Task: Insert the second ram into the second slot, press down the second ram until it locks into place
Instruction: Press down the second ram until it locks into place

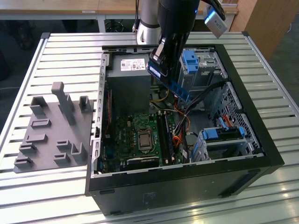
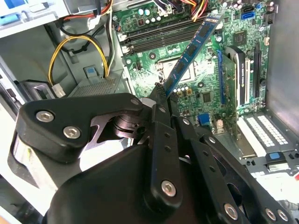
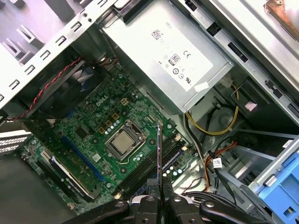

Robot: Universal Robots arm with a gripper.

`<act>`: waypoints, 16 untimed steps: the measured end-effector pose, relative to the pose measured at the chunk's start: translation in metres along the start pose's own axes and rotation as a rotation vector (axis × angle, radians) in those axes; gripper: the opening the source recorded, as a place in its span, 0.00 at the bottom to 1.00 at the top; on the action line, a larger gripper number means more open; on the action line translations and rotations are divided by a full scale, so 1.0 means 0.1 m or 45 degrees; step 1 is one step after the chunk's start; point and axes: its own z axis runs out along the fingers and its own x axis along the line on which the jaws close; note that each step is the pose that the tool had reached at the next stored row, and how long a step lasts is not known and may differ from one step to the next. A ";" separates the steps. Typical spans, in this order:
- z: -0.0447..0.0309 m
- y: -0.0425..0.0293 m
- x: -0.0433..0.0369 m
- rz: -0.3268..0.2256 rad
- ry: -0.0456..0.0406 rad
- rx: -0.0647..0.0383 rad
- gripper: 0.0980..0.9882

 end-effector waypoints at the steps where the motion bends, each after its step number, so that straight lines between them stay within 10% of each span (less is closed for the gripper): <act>1: 0.000 0.000 0.000 0.005 0.000 0.000 0.04; 16: 0.000 0.000 0.000 0.093 -0.004 0.001 0.04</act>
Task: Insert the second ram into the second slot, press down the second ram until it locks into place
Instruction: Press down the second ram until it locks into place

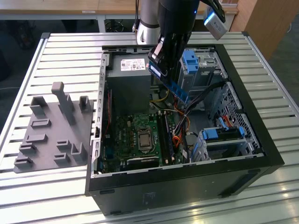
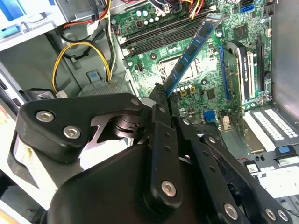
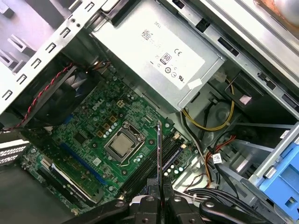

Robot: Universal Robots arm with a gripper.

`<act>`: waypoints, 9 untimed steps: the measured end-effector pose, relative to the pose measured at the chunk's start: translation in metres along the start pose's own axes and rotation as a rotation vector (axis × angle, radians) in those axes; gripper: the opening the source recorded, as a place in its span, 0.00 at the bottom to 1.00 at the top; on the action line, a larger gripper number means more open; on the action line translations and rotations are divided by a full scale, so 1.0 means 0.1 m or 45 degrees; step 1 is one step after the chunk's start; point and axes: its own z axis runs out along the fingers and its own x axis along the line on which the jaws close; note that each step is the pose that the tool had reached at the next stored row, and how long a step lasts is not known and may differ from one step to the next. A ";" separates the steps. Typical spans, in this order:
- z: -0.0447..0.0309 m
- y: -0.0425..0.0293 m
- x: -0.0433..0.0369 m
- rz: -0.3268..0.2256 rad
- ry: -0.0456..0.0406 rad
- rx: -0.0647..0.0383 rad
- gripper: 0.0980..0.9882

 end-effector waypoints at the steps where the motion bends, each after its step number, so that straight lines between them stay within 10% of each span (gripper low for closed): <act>1: 0.000 0.000 0.000 0.006 0.000 0.000 0.04; 9: 0.000 0.000 0.000 0.061 -0.002 0.001 0.04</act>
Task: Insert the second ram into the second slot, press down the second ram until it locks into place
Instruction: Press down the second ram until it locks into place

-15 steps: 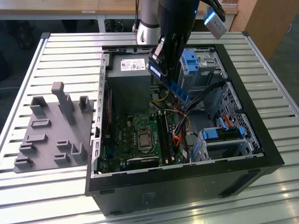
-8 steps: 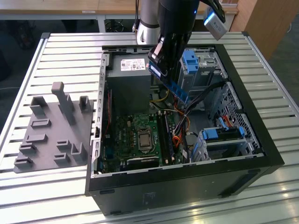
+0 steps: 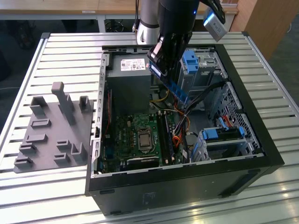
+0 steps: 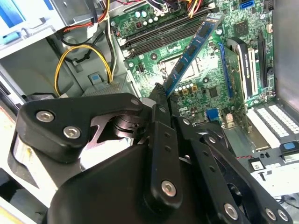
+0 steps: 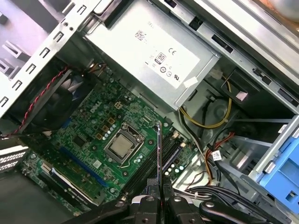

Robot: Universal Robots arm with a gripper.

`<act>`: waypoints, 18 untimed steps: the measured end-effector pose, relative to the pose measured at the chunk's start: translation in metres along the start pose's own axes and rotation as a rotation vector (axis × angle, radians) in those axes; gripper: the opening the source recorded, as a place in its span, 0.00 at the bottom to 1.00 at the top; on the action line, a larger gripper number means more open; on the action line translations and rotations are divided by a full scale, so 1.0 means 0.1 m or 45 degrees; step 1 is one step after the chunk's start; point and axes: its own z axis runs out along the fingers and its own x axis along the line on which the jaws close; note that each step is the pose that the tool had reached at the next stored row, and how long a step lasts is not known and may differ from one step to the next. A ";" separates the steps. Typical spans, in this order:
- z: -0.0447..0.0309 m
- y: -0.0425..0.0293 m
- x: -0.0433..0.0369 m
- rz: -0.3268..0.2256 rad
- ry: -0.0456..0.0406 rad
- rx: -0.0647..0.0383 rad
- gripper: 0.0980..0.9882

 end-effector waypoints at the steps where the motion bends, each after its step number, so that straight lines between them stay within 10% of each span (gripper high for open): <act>1: 0.000 0.000 0.000 0.011 0.000 0.000 0.04; 18: 0.001 0.000 0.000 0.187 -0.007 0.002 0.04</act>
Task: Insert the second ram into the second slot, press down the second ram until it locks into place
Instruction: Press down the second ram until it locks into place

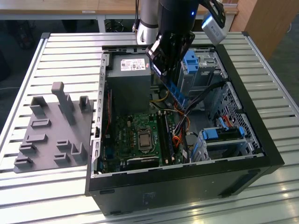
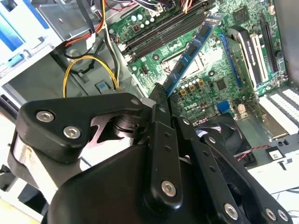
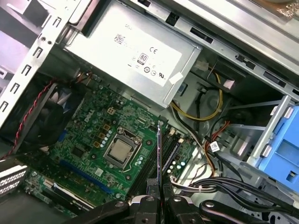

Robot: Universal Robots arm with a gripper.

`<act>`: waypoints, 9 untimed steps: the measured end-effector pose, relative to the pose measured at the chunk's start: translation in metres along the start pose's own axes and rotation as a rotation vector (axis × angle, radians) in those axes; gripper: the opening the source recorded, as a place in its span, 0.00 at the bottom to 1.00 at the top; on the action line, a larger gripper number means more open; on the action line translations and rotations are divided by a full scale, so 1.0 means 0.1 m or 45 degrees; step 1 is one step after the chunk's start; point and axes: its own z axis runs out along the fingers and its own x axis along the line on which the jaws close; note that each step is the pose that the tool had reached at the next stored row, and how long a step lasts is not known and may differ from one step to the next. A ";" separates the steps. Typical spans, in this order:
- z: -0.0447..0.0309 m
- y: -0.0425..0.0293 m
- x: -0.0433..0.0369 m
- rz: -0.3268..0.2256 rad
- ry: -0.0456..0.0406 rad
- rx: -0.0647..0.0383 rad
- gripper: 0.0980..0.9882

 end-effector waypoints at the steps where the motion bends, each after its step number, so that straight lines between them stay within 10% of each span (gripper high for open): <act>1: 0.000 0.000 0.000 0.010 0.000 0.000 0.04; 9: 0.001 0.000 0.000 0.121 -0.004 0.002 0.04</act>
